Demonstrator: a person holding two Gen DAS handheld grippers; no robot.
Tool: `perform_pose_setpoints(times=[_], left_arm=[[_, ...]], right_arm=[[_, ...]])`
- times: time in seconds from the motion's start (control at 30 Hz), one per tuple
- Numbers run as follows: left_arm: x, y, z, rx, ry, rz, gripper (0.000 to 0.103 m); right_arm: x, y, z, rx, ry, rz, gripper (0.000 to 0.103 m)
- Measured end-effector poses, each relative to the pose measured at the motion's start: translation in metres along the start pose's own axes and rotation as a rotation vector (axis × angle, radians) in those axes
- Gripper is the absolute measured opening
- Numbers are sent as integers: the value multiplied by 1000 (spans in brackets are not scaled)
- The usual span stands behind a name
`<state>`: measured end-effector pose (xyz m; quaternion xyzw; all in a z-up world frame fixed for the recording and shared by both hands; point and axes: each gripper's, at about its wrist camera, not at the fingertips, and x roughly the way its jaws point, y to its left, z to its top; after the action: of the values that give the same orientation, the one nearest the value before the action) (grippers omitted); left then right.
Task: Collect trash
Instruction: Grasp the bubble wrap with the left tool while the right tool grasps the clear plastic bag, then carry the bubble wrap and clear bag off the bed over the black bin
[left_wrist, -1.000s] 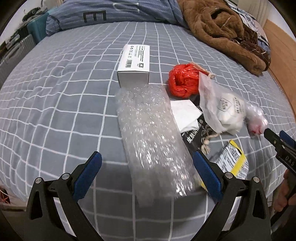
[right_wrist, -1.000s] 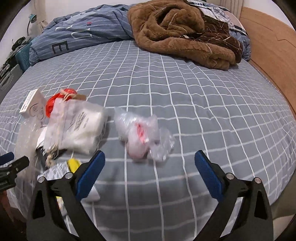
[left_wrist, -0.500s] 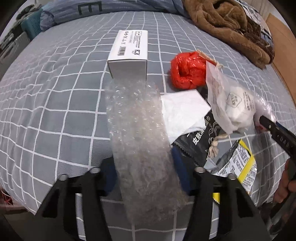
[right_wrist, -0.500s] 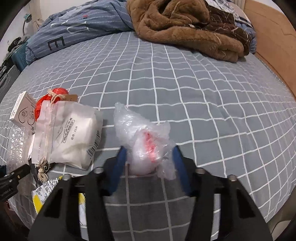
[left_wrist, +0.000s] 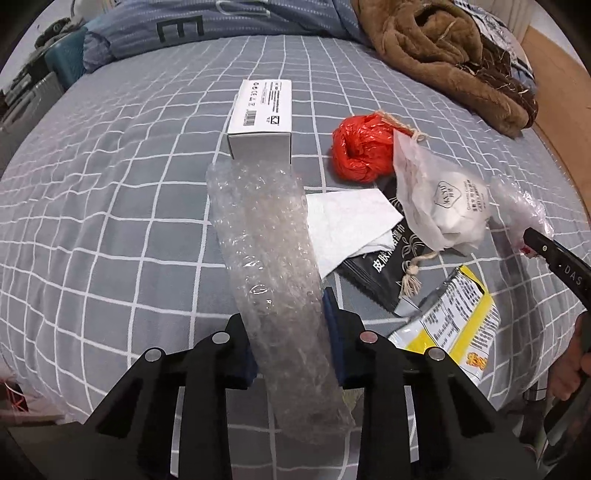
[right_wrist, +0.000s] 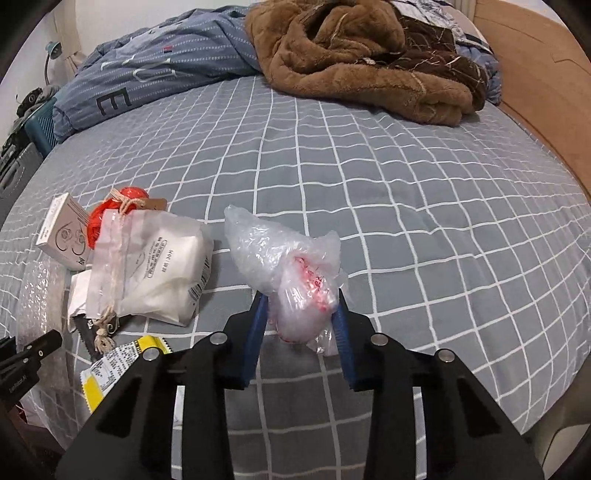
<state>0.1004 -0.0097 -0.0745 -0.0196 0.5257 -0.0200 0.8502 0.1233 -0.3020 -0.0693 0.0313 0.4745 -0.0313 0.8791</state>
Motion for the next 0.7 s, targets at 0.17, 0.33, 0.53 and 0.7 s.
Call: perform_pose_setpoints(times=[0.17,0.33,0.53,0.7], left_arm=[[-15,0,-3,6,-24,2,29],[-29,0,-3,6,-41,2,29],[-45,-1,-7,9,-57,0,29],[-60,-2,-14,14,-74,-1,29]], right_arm=[[-18,-4,-3,10,-22,-5,34],[-31,-6,-6,14,-30,-5,34],[-52,-6,-13,15,-47,-4,34],[-69,-4,-18,15,-63,-2,34]])
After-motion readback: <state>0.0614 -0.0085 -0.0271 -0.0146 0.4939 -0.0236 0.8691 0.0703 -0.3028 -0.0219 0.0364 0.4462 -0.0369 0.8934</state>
